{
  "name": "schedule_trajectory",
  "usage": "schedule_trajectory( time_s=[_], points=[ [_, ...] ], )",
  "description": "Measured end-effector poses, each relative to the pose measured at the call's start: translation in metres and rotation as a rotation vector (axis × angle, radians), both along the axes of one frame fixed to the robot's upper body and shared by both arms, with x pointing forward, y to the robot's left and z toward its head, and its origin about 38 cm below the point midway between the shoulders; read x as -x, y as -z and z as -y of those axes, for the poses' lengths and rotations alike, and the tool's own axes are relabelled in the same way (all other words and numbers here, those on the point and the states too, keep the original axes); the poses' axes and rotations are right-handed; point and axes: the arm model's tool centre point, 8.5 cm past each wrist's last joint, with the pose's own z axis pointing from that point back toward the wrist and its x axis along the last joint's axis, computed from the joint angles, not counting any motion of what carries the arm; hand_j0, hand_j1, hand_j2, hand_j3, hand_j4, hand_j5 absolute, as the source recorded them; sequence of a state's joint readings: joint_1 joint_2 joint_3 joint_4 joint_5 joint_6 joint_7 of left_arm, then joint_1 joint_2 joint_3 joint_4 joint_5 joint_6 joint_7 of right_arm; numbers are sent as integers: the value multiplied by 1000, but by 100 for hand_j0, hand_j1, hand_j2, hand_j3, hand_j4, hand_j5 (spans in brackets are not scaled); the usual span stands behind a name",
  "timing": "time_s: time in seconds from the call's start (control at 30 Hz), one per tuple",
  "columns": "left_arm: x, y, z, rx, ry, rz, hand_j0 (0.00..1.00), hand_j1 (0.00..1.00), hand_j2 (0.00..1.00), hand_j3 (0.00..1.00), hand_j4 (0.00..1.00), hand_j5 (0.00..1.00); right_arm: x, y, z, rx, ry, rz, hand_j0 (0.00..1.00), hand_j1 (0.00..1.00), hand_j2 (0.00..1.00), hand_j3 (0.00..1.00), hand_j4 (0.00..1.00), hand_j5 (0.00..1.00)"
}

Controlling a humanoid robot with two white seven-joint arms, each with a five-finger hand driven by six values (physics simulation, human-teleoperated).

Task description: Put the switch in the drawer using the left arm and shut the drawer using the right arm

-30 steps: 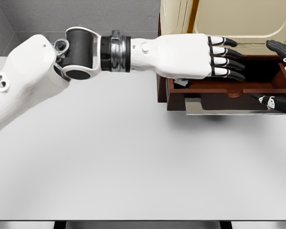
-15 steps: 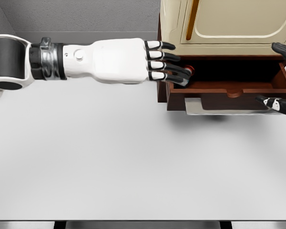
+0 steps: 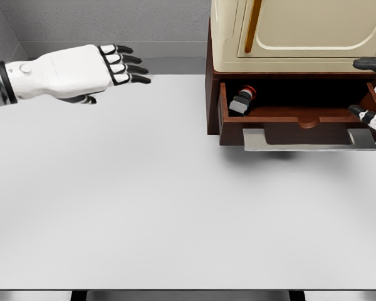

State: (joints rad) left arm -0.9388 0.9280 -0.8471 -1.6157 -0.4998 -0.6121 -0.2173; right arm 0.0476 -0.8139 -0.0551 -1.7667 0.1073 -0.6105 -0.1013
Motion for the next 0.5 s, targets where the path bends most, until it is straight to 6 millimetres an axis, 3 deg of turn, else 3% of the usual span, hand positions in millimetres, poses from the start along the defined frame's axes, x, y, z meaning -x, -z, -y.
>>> schedule_trajectory(
  time_s=[0.1, 0.2, 0.33, 0.5],
  points=[
    [-1, 5, -4, -2, -11, -12, 100, 100, 100, 100, 100, 100, -12, -17, -14, 6, -43, 48, 64, 64, 64, 64, 64, 64],
    [-5, 6, -10, -2, -34, -17, 100, 100, 100, 100, 100, 100, -15, -10, -27, 13, -83, 26, 65, 65, 65, 65, 65, 65],
    [-11, 9, -24, -8, -77, -29, 100, 100, 100, 100, 100, 100, -25, -20, -45, 22, -137, 50, 66, 66, 66, 66, 66, 66],
    [-12, 16, -39, -24, -118, -49, 100, 100, 100, 100, 100, 100, -31, -13, -71, 32, -212, 29, 66, 66, 66, 66, 66, 66]
  ],
)
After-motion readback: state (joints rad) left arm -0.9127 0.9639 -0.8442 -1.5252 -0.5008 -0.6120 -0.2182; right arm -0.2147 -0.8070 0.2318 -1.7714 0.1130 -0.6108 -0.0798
